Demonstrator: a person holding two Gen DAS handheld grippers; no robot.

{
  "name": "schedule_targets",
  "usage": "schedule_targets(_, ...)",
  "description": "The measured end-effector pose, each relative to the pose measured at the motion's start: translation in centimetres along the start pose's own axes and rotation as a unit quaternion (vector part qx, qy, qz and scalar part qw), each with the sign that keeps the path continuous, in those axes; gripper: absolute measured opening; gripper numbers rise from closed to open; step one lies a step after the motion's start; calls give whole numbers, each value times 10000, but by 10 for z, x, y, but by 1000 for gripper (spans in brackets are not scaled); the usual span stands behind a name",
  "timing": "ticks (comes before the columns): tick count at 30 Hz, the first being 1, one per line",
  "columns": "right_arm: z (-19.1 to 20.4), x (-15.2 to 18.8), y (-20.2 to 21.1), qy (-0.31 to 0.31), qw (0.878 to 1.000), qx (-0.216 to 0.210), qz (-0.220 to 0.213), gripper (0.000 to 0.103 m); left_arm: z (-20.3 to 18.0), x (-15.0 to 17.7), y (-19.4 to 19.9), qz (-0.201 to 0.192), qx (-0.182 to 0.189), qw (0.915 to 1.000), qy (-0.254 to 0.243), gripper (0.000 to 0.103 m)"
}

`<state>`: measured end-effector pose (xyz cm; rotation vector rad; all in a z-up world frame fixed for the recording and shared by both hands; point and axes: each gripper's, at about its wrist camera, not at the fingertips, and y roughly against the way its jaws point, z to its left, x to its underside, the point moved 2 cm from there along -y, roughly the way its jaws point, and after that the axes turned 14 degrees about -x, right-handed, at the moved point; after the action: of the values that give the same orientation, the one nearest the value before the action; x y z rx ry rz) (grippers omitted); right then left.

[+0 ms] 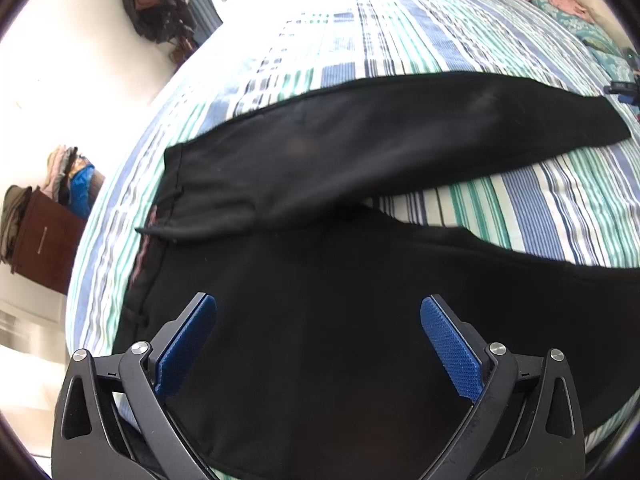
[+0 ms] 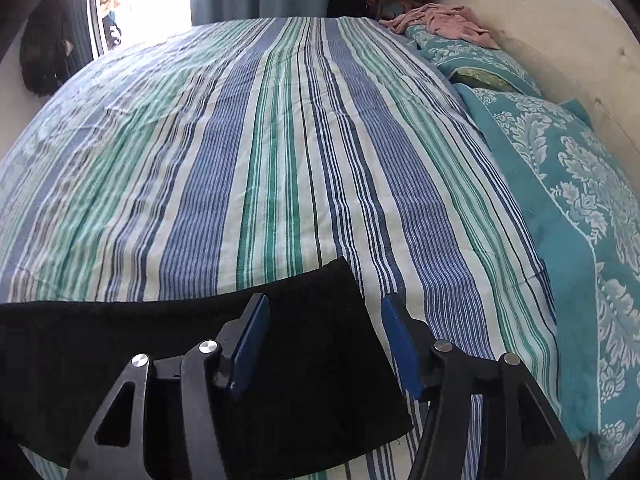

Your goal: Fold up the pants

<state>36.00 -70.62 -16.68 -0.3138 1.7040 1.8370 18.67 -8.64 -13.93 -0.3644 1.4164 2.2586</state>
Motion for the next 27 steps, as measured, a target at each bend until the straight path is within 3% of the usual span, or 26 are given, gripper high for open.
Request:
schedule_targets(1, 6, 3, 5, -176, 9989, -433, -98, 59, 3, -10, -7, -92, -80, 9999, 48, 102)
schedule_targets(2, 14, 8, 9, -306, 9930, -1131, -158, 59, 5, -20, -15, -164, -137, 9997, 132, 102)
schedule_targets(4, 29, 24, 8, -429, 9707, -2364, -29, 59, 7, -40, -31, -279, -152, 9990, 319, 102)
schedule_targets(5, 34, 33, -2, -399, 9722, -2296, 212, 59, 7, -49, -40, -347, -176, 9984, 408, 102)
schedule_targets(7, 19, 54, -30, -409, 9889, -1207, 766, 55, 9, -62, -57, -413, -387, 9972, 489, 102)
schedule_targets(8, 2, 66, -32, -619, 9896, -1103, 693, 30, 11, -66, -67, -386, -550, 9964, 519, 102)
schedule_targets(9, -19, 66, -23, -953, 9879, -1163, 375, 18, 15, -66, -76, -288, -696, 9957, 541, 102)
schedule_targets(11, -54, 71, -5, -1599, 9843, -736, 142, 1, 26, -59, -86, -51, -788, 9949, 630, 102)
schedule_targets(12, -60, 72, 5, -1682, 9830, -726, 117, 0, 32, -53, -86, -11, -684, 9952, 695, 102)
schedule_targets(14, -50, 74, 34, -1277, 9915, -163, 166, 30, 39, -36, -77, -44, -415, 9965, 723, 102)
schedule_targets(17, -17, 102, 99, -763, 9954, -565, -106, 56, 33, -4, -59, -82, -91, 9986, 508, 102)
schedule_targets(20, 22, 165, 167, -883, 9873, -1275, -353, 70, 19, 24, -46, -129, 182, 9995, 245, 102)
schedule_targets(23, 52, 253, 200, -1223, 9779, -1698, -11, 78, 2, 41, -49, -112, 214, 9997, 37, 102)
schedule_targets(24, 54, 282, 202, -1329, 9773, -1641, 189, 78, -2, 45, -54, -190, 165, 9997, 30, 103)
schedule_targets(27, 35, 349, 202, -1705, 9813, -769, 452, 77, -2, 54, -52, -444, 187, 9986, 224, 103)
